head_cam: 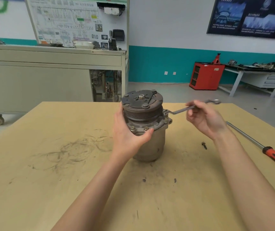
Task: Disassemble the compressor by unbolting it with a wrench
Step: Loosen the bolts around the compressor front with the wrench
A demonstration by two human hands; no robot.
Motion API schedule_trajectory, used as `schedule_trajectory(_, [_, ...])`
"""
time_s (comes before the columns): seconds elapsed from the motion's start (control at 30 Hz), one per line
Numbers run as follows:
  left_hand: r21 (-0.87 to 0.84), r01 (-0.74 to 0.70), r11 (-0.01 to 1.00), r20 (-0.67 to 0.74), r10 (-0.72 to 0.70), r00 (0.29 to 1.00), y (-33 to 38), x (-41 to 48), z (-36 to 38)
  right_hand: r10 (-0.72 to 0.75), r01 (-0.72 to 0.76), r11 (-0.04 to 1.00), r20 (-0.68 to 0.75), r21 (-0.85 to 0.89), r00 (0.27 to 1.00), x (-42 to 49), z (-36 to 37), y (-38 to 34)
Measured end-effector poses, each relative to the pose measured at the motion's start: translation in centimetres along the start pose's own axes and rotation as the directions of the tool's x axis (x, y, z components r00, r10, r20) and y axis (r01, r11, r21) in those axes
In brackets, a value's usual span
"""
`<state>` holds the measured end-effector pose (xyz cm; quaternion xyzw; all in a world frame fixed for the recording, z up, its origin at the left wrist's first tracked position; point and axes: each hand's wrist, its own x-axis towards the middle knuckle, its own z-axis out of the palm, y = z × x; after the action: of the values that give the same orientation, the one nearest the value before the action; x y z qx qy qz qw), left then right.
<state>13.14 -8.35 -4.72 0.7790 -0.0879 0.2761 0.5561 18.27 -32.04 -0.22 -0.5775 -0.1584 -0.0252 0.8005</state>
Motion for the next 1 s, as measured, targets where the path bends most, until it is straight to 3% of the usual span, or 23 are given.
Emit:
schedule_trajectory(0.1, [0.083,-0.006,0.997,-0.062,0.011,0.998,0.4,0.0,1.4,-0.26,0.207,0.928,-0.14,-0.311,0.955,-2.9,0.4,-1.3])
schedule_trajectory(0.17, [0.127,-0.007,0.992,-0.078,0.017,0.997,0.6,0.2,2.0,-0.497,0.347,0.759,-0.146,-0.551,0.855,-5.3,2.2,-0.4])
schedule_trajectory(0.2, [0.137,-0.01,0.991,-0.077,0.02,0.997,0.7,0.3,2.3,-0.613,0.421,0.634,-0.091,-0.648,0.785,-6.5,3.4,0.4])
schedule_trajectory(0.27, [0.144,-0.018,0.989,-0.071,0.029,0.997,0.8,0.6,2.6,-0.787,0.518,0.248,0.141,-0.818,0.6,-8.1,5.0,2.5])
schedule_trajectory(0.33, [0.15,-0.026,0.988,-0.069,0.037,0.997,0.9,0.9,2.7,-0.812,0.504,-0.15,0.396,-0.851,0.428,-8.5,5.6,4.3])
schedule_trajectory(0.4, [0.154,-0.033,0.988,-0.076,0.045,0.996,0.9,1.1,2.8,-0.801,0.435,-0.309,0.477,-0.846,0.36,-8.4,5.7,5.4])
schedule_trajectory(0.53, [0.169,-0.041,0.985,-0.088,0.056,0.994,0.6,1.3,3.1,-0.838,0.39,-0.311,0.443,-0.867,0.318,-8.0,5.2,6.4])
schedule_trajectory(0.8, [0.174,-0.022,0.985,-0.073,0.035,0.997,0.5,1.2,3.3,-0.812,0.373,-0.235,0.392,-0.898,0.433,-7.4,5.1,6.5])
schedule_trajectory(1.0, [0.161,-0.011,0.987,-0.074,0.023,0.997,0.2,1.0,3.3,-0.842,0.361,-0.166,0.322,-0.918,0.433,-8.2,5.6,6.7])
